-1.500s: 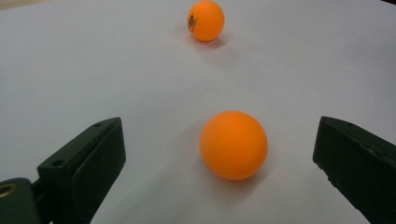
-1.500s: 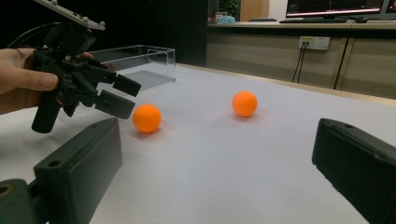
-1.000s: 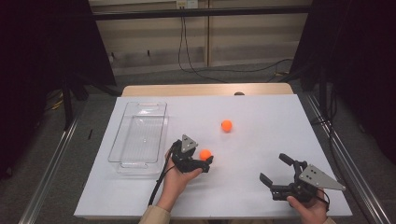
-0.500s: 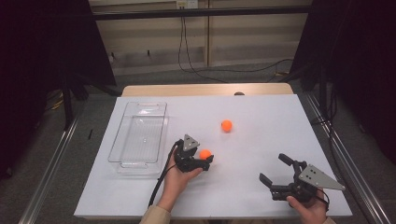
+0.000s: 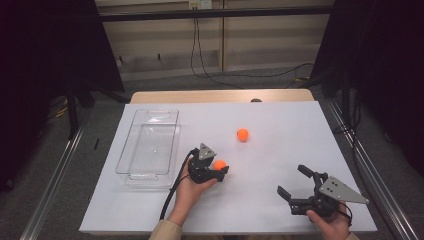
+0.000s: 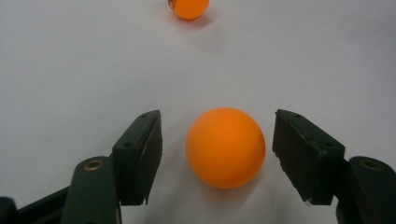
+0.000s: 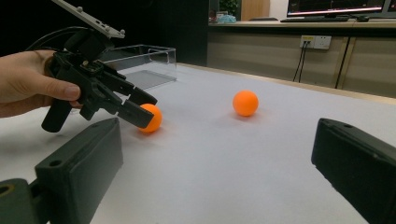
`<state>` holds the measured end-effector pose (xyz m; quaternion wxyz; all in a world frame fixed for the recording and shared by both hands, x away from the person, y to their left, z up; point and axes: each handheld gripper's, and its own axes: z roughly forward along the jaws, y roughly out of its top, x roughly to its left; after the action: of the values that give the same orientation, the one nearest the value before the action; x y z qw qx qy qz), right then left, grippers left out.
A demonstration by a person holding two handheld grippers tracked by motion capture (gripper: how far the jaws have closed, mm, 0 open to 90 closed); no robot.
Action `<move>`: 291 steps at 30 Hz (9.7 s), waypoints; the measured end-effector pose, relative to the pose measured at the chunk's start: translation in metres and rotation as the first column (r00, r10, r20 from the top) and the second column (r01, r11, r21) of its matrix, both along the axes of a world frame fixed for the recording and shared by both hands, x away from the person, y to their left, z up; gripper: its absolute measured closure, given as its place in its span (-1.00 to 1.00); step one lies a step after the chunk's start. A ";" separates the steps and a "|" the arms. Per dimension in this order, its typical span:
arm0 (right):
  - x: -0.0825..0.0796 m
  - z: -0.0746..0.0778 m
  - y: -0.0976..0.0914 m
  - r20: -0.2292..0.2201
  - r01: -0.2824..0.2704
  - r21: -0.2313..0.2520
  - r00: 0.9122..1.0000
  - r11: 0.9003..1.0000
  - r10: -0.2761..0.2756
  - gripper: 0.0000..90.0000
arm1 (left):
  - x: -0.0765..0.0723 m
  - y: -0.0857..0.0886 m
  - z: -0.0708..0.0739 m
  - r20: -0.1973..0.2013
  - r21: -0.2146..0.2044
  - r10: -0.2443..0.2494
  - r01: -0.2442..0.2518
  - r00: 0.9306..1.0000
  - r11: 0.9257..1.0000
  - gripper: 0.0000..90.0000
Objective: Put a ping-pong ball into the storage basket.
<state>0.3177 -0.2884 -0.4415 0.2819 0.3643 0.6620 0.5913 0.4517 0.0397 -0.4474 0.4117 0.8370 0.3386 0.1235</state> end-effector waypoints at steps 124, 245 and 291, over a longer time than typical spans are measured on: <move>0.000 0.001 0.001 0.005 -0.008 -0.001 1.000 1.000 0.008 -0.97 | -0.003 0.025 0.039 -0.141 -0.044 0.028 -0.035 0.990 0.998 0.13; 0.002 0.000 0.001 0.004 0.003 0.006 1.000 1.000 -0.003 -0.98 | -0.002 0.061 0.070 -0.161 -0.023 0.086 -0.091 0.983 0.996 0.14; 0.001 0.001 0.001 0.009 -0.003 0.003 1.000 1.000 0.002 -0.98 | 0.001 0.082 0.082 -0.165 -0.014 0.128 -0.132 0.978 0.991 0.14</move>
<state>0.3189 -0.2875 -0.4410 0.2837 0.3610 0.6604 0.5942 0.4522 0.1221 -0.3658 0.3838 0.8152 0.4268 0.0768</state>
